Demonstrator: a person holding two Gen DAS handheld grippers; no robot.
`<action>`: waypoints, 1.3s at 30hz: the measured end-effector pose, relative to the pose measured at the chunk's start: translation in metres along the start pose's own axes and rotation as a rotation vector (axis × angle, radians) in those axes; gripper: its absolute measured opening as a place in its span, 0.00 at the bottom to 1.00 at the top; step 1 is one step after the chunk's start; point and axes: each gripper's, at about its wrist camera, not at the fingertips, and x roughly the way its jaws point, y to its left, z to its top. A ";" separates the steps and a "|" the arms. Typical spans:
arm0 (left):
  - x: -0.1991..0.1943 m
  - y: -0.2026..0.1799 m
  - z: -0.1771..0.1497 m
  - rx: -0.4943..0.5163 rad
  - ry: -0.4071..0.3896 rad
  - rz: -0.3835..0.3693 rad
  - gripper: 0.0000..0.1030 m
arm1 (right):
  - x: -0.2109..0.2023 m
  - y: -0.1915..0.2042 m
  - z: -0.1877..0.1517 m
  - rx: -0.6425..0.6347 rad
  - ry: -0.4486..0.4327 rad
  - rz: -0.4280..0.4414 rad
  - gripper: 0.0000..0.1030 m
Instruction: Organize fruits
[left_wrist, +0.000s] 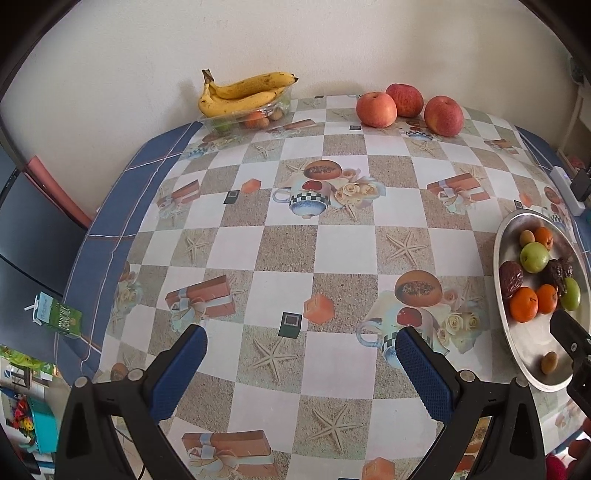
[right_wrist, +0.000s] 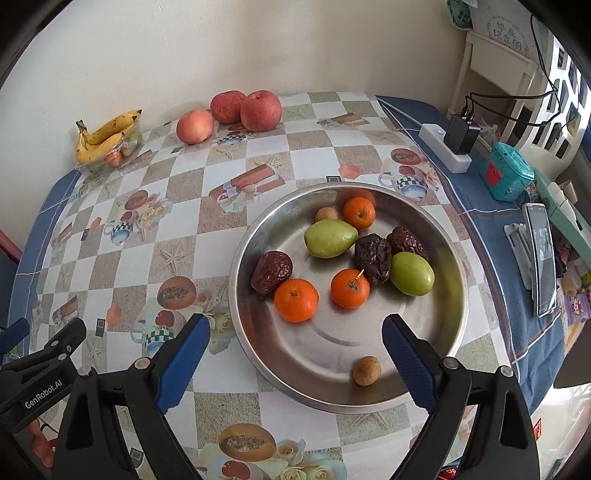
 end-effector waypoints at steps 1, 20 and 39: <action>0.000 0.000 0.000 0.000 -0.001 0.000 1.00 | 0.000 0.000 0.000 -0.002 -0.001 0.001 0.92; -0.001 0.003 0.001 -0.019 -0.001 0.003 1.00 | 0.000 0.004 0.001 -0.019 0.000 -0.002 0.92; 0.001 0.004 0.000 -0.017 0.009 0.003 1.00 | 0.002 0.005 -0.001 -0.028 0.005 -0.003 0.92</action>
